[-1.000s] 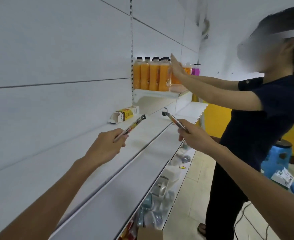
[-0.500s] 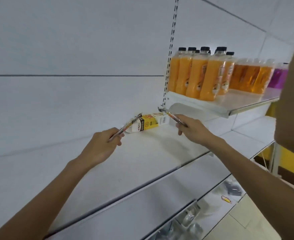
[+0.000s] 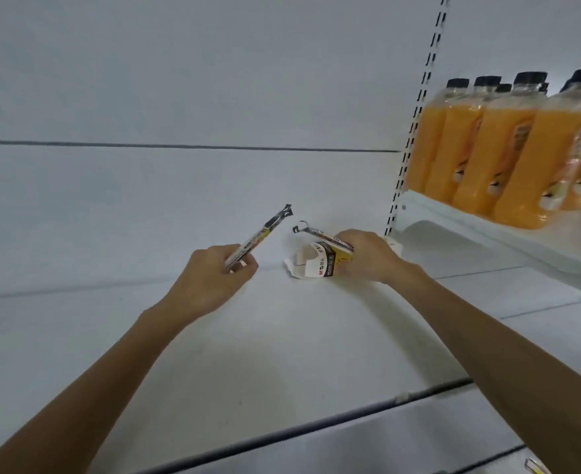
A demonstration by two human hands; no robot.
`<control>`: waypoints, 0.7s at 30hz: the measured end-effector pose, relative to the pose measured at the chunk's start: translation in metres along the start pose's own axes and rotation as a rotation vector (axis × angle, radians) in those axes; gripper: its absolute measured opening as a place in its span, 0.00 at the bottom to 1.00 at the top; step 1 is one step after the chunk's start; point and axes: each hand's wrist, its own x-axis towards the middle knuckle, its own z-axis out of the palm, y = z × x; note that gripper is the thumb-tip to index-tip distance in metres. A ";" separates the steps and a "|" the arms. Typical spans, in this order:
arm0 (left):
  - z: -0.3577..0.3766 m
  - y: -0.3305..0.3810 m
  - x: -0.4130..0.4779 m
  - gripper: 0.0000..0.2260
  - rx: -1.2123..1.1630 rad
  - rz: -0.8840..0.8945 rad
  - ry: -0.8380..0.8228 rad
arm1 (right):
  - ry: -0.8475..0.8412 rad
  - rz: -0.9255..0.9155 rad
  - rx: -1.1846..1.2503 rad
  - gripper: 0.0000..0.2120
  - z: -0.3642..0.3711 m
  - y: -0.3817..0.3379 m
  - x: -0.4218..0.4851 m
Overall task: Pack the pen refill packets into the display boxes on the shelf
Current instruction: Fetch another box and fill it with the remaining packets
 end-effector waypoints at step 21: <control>-0.023 0.054 0.018 0.21 -0.118 0.365 0.306 | -0.216 -0.226 0.975 0.21 -0.042 -0.065 -0.012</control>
